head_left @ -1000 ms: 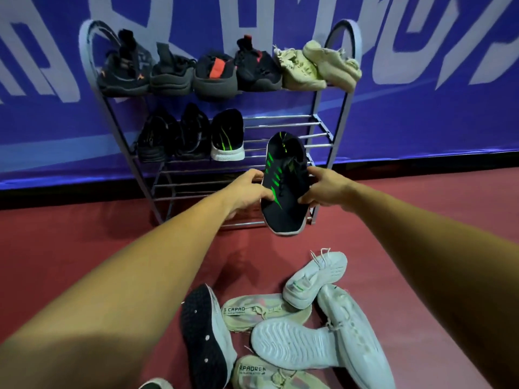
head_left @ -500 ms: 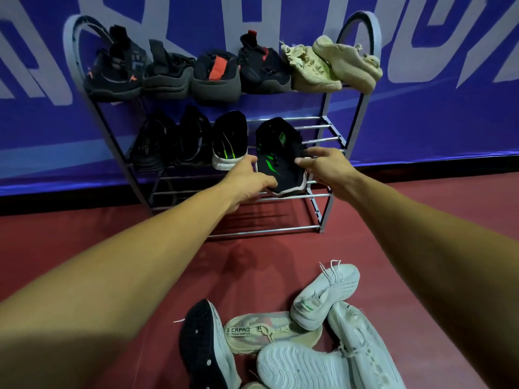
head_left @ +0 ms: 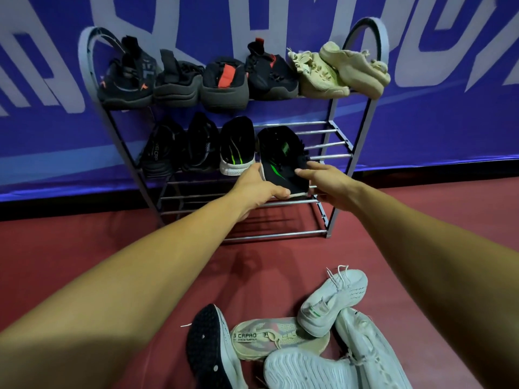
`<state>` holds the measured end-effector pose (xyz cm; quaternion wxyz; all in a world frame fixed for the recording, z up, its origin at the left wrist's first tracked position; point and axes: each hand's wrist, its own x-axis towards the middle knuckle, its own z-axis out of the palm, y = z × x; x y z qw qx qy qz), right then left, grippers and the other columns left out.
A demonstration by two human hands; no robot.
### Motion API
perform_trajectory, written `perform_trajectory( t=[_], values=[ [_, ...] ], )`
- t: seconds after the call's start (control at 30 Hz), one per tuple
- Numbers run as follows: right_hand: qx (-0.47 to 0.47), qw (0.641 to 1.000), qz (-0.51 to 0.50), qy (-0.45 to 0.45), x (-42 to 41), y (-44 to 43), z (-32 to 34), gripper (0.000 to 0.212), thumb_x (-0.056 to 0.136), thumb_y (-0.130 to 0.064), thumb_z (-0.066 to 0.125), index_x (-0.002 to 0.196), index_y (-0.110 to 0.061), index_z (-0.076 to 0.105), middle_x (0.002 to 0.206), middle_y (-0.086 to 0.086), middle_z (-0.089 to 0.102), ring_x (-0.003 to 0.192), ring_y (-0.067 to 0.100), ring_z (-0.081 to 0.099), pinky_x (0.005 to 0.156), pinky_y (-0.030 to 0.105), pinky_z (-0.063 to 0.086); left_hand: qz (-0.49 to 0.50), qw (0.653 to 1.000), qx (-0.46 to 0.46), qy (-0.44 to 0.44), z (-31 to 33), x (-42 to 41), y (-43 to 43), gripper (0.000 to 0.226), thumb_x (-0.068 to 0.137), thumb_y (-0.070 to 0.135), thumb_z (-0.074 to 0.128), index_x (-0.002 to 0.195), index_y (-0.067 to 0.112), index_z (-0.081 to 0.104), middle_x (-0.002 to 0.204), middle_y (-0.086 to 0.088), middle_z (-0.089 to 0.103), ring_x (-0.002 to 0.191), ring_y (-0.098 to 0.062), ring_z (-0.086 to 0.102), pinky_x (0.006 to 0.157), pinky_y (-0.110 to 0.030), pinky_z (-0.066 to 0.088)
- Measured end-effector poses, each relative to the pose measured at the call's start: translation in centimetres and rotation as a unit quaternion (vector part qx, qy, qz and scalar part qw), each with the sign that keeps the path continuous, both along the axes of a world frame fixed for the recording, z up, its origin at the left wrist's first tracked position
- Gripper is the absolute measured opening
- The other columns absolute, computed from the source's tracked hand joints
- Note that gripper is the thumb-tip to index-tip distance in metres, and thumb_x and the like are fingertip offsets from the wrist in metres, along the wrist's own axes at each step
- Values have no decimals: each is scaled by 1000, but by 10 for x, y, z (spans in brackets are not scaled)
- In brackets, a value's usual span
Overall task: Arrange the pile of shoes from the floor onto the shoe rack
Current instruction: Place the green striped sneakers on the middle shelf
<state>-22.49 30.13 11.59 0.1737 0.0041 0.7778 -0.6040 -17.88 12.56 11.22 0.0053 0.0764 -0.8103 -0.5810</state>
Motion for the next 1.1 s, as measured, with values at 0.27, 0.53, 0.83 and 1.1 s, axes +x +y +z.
perform_trajectory(
  t=[0.27,0.53,0.83,1.1],
  values=[
    [39,999,3,-32,21,11,-5,42,90,-30,73,126,-28,52,78,6,61,74,19,48,58,28,30,25,999,-45,-15,5,-2,5,50,53,16,86,94,20,58,110,-3,66,108,-27,63,92,-41,53],
    [-34,998,5,-46,22,8,-12,24,88,-11,74,106,-18,61,61,-10,62,51,5,48,49,20,31,39,992,-117,9,5,-6,2,85,65,8,85,142,12,49,122,-2,66,113,-23,62,100,-34,49],
    [-135,989,-36,-52,6,7,-12,50,92,-1,67,138,-15,53,75,-11,69,53,5,42,58,21,31,-9,987,-159,17,0,-25,-8,101,73,26,86,155,11,30,152,-3,46,138,-18,46,115,-31,35],
    [-181,980,-71,-38,-10,-6,-20,54,94,-6,66,145,-15,50,84,-3,65,48,0,49,54,20,29,-5,968,-241,65,5,-36,-5,99,73,22,85,155,13,30,145,-11,54,131,-23,53,110,-34,41]
  ],
)
